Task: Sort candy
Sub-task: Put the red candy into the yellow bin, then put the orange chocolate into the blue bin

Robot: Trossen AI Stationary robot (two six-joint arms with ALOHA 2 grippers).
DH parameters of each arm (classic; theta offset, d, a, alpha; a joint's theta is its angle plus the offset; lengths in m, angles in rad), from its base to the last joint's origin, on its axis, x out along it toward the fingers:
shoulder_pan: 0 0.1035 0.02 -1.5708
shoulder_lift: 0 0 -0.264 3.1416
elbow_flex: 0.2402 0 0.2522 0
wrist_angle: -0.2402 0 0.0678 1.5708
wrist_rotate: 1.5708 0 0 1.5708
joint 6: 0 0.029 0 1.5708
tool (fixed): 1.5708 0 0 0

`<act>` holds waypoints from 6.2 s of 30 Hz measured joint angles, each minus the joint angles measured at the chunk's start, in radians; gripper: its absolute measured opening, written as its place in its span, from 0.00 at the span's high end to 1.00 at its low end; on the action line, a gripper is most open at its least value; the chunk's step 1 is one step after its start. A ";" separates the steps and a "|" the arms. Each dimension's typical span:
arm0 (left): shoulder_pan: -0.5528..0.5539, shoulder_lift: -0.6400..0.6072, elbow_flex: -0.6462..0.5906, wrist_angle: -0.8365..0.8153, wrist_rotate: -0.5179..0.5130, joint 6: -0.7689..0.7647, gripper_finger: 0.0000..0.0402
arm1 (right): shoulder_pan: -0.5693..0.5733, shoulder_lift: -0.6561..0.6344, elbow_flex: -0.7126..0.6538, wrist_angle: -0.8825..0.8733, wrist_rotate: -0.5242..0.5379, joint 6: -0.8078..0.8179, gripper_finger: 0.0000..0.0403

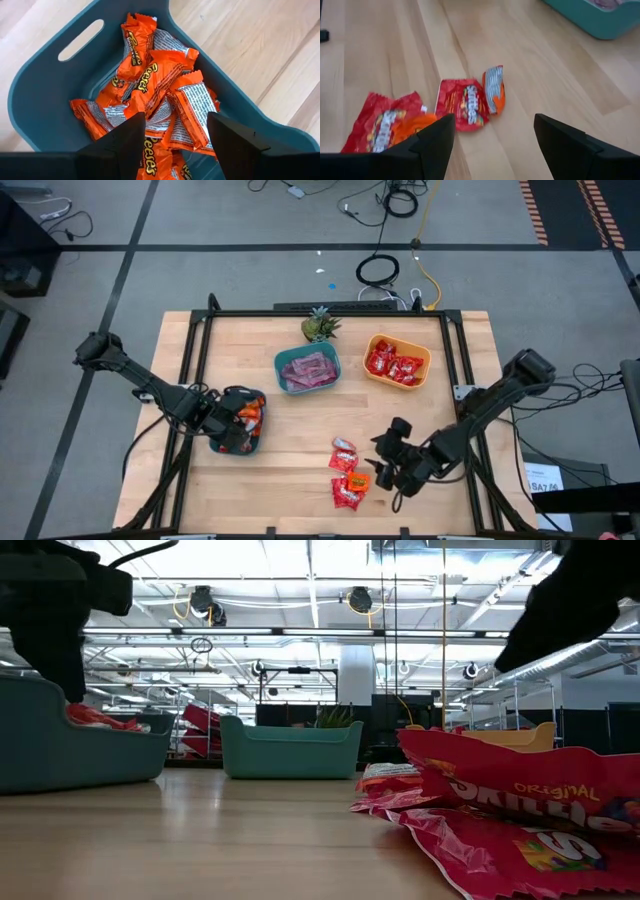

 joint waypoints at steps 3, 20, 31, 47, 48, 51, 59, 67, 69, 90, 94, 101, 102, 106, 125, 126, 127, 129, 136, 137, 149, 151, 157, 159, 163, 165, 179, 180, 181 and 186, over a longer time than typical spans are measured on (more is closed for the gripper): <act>0.000 0.000 0.000 -0.001 -0.001 0.021 0.45 | -0.021 0.018 0.000 0.041 0.000 -0.005 0.35; -0.004 -0.004 0.086 0.011 -0.068 0.232 0.45 | -0.124 0.232 0.000 0.366 -0.139 -0.242 0.35; -0.020 -0.040 0.134 0.264 -0.190 0.557 0.45 | -0.165 0.338 0.001 0.481 -0.194 -0.236 0.35; -0.063 -0.040 0.133 0.348 -0.147 0.572 0.45 | -0.171 0.393 0.017 0.477 -0.202 -0.227 0.56; -0.066 -0.040 0.133 0.359 -0.146 0.572 0.45 | -0.171 0.394 0.024 0.468 -0.205 -0.224 0.61; -0.071 -0.040 0.133 0.383 -0.147 0.572 0.45 | -0.170 0.394 0.043 0.443 -0.222 -0.220 0.75; -0.073 -0.040 0.132 0.399 -0.147 0.572 0.45 | -0.168 0.278 0.078 0.438 -0.229 -0.351 0.89; -0.076 -0.040 0.132 0.410 -0.090 0.571 0.45 | -0.194 0.014 0.078 0.281 -0.034 -0.402 0.86; -0.076 -0.040 0.132 0.417 -0.076 0.570 0.45 | -0.215 -0.059 0.078 0.208 0.013 -0.403 0.87; -0.075 -0.040 0.132 0.423 -0.084 0.572 0.45 | -0.688 -0.491 0.020 -0.662 -0.025 -0.074 0.88; -0.075 -0.040 0.132 0.423 -0.084 0.572 0.45 | -0.781 -0.513 -0.062 -0.606 -0.074 -0.085 0.88; -0.075 -0.040 0.132 0.430 -0.084 0.572 0.45 | -0.855 -0.523 -0.142 -0.487 -0.112 -0.097 0.88; -0.075 -0.040 0.132 0.432 -0.084 0.572 0.45 | -0.858 -0.522 -0.142 -0.483 -0.111 -0.093 0.88; -0.075 -0.040 0.132 0.470 -0.084 0.571 0.45 | -0.860 -0.521 -0.142 -0.471 -0.113 -0.090 0.85; -0.075 -0.040 0.132 0.500 -0.084 0.572 0.45 | -0.859 -0.521 -0.143 -0.469 -0.106 -0.070 0.35; -0.075 -0.040 0.132 0.500 -0.084 0.572 0.45 | -0.859 -0.521 -0.143 -0.468 -0.106 -0.070 0.34; -0.075 -0.040 0.132 0.500 -0.084 0.572 0.45 | -0.859 -0.521 -0.143 -0.468 -0.106 -0.070 0.33; -0.075 -0.040 0.132 0.500 -0.084 0.572 0.45 | -0.859 -0.521 -0.143 -0.468 -0.106 -0.070 0.31; -0.075 -0.040 0.132 0.498 -0.084 0.572 0.45 | -0.859 -0.521 -0.143 -0.462 -0.157 -0.070 0.30; -0.075 -0.040 0.132 0.498 -0.084 0.572 0.45 | -0.859 -0.521 -0.143 -0.456 -0.167 -0.070 0.30; -0.075 -0.040 0.132 0.498 -0.079 0.571 0.45 | -0.792 -0.528 -0.143 -0.211 -0.186 -0.248 0.41; -0.075 -0.040 0.132 0.499 -0.078 0.572 0.45 | -0.768 -0.528 -0.143 -0.150 -0.186 -0.285 0.43; -0.075 -0.040 0.132 0.499 -0.077 0.572 0.45 | -0.679 -0.528 -0.143 -0.051 -0.193 -0.372 0.47; -0.075 -0.040 0.132 0.500 -0.078 0.572 0.45 | -0.655 -0.528 -0.143 -0.048 -0.192 -0.378 0.47; -0.075 -0.040 0.132 0.502 -0.079 0.572 0.45 | -0.628 -0.528 -0.143 -0.071 -0.192 -0.351 0.47; -0.075 -0.039 0.132 0.503 -0.079 0.572 0.45 | -0.618 -0.528 -0.143 -0.079 -0.192 -0.342 0.47; -0.065 -0.039 0.132 0.525 -0.091 0.573 0.45 | -0.599 -0.528 -0.143 -0.169 -0.251 -0.248 0.47; -0.065 -0.039 0.132 0.531 -0.092 0.573 0.45 | -0.596 -0.528 -0.143 -0.176 -0.261 -0.236 0.47; -0.065 -0.039 0.132 0.535 -0.093 0.573 0.45 | -0.592 -0.528 -0.143 -0.188 -0.269 -0.224 0.47; -0.065 -0.038 0.132 0.558 -0.096 0.574 0.45 | -0.545 -0.528 -0.143 -0.243 -0.271 -0.208 0.47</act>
